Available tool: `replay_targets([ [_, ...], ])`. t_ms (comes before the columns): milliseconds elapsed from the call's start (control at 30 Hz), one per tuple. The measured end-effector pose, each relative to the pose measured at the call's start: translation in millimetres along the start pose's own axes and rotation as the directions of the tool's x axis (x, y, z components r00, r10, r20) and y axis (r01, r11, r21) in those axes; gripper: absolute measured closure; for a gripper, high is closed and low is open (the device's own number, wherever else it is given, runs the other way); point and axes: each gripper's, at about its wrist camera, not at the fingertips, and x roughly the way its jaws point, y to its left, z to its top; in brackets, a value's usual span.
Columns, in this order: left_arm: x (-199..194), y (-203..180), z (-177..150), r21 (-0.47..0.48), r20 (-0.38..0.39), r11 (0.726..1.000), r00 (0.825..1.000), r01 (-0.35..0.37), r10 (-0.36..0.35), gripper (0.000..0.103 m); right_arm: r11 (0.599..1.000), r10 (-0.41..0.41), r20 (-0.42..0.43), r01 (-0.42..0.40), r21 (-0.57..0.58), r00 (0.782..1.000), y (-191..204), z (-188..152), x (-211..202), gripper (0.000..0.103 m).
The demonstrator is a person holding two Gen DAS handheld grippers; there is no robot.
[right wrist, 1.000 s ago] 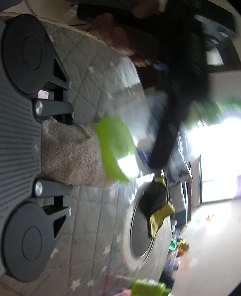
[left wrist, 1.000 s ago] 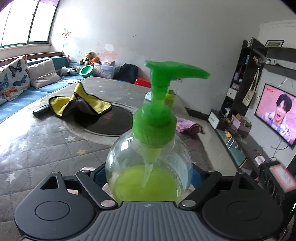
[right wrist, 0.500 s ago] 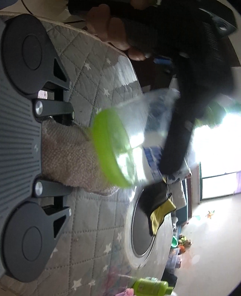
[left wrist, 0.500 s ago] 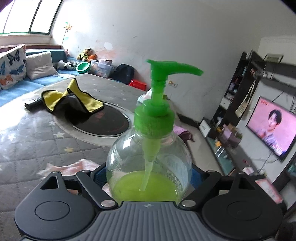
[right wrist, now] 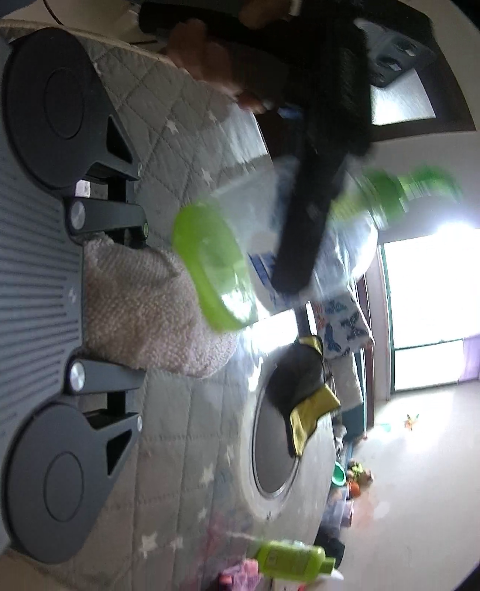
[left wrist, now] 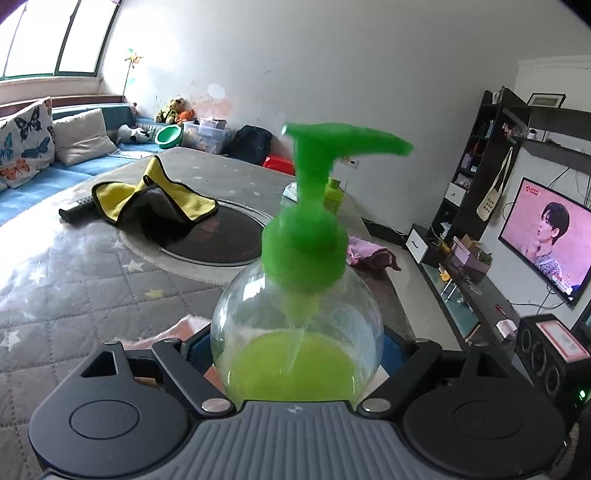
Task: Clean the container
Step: 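Raise the bottle with the left tool and rub its base on the right tool's towel, then lower the soap bottle with the left tool while the right tool releases the pink towel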
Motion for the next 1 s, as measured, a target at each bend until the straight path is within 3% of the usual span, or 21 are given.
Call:
replay_targets([
  [133, 0, -6, 1, -0.003, 0.008, 1.000, 1.000, 0.013, -0.013, 0.016, 1.000, -0.015, -0.003, 0.015, 0.020, 1.000, -4, 3, 5, 0.068],
  [367, 1, -9, 4, -0.027, 0.015, 0.998, 0.998, 0.061, -0.060, 0.016, 1.000, 0.027, -0.025, -0.028, -0.015, 0.999, 11, 1, 15, 0.068],
  [733, -2, -6, 0, 0.033, 0.006, 0.999, 1.000, -0.009, 0.009, 0.016, 1.000, 0.012, -0.017, -0.012, 0.013, 1.000, 5, -1, 9, 0.068],
  [1000, -4, -6, 1, 0.001, 0.013, 1.000, 1.000, 0.010, -0.010, 0.016, 1.000, 0.019, -0.031, -0.019, -0.002, 0.999, 10, 0, 11, 0.068],
])
